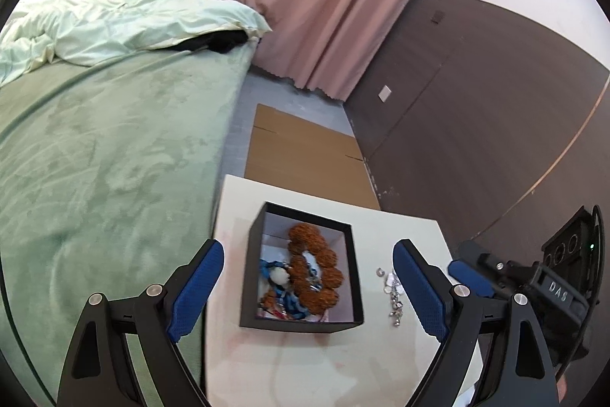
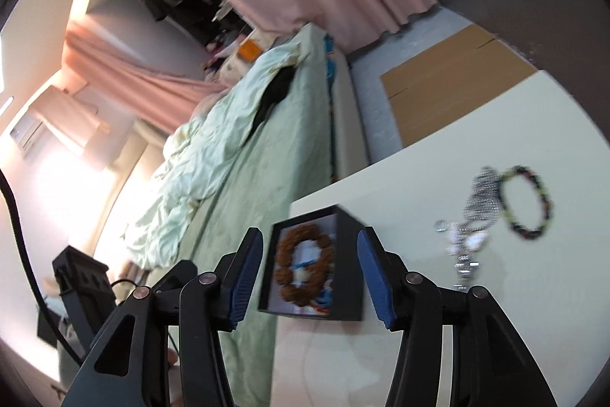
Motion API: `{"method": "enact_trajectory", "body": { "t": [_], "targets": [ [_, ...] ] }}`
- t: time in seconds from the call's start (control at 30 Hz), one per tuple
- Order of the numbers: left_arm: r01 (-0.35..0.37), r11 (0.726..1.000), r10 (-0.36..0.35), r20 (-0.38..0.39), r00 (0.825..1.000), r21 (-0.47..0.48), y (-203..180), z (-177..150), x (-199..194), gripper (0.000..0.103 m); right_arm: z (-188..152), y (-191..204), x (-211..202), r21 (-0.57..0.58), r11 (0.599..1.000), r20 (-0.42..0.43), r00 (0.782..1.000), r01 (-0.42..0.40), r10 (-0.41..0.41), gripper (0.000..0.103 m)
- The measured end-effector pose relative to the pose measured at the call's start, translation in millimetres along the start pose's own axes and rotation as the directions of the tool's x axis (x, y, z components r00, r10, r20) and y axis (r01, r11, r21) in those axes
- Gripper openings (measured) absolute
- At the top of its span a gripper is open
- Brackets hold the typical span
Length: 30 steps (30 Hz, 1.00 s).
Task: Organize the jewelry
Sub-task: 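Carry the brown bead bracelet into the black box and open the right gripper, then move the left gripper to the silver chain keychain and grasp its chain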
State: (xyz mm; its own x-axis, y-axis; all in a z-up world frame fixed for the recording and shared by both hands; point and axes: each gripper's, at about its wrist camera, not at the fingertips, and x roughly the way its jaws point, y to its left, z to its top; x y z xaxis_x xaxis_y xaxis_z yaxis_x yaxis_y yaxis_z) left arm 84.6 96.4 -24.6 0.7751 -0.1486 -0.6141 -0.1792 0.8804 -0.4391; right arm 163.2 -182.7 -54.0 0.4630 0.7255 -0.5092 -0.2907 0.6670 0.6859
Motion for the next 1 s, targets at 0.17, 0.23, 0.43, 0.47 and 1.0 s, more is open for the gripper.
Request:
{"method": "enact_trajectory", "body": {
  "t": [0.17, 0.23, 0.43, 0.47, 1.0],
  "targets": [
    [0.015, 0.999, -0.015, -0.006, 1.000, 0.036, -17, -6, 2, 0.091, 5, -12, -29, 0.007, 0.999, 0.043, 0.998, 0.039, -0.039, 0.076],
    [0.022, 0.998, -0.021, -0.008, 1.000, 0.050, -25, -9, 4, 0.091, 7, -16, -38, 0.013, 0.999, 0.059, 0.997, 0.050, -0.051, 0.083],
    [0.046, 0.993, -0.043, -0.025, 0.999, 0.105, -51, -19, 10, 0.091, 8, -31, -58, 0.047, 0.995, 0.072, 0.993, 0.089, -0.092, 0.083],
    [0.048, 0.992, -0.046, -0.028, 0.999, 0.113, -56, -21, 12, 0.091, 8, -33, -60, 0.051, 0.994, 0.074, 0.992, 0.098, -0.102, 0.083],
    [0.098, 0.968, -0.080, -0.088, 0.993, 0.231, -107, -44, 37, 0.091, 16, -73, -100, 0.122, 0.968, 0.089, 0.969, 0.217, -0.229, 0.083]
  ]
}}
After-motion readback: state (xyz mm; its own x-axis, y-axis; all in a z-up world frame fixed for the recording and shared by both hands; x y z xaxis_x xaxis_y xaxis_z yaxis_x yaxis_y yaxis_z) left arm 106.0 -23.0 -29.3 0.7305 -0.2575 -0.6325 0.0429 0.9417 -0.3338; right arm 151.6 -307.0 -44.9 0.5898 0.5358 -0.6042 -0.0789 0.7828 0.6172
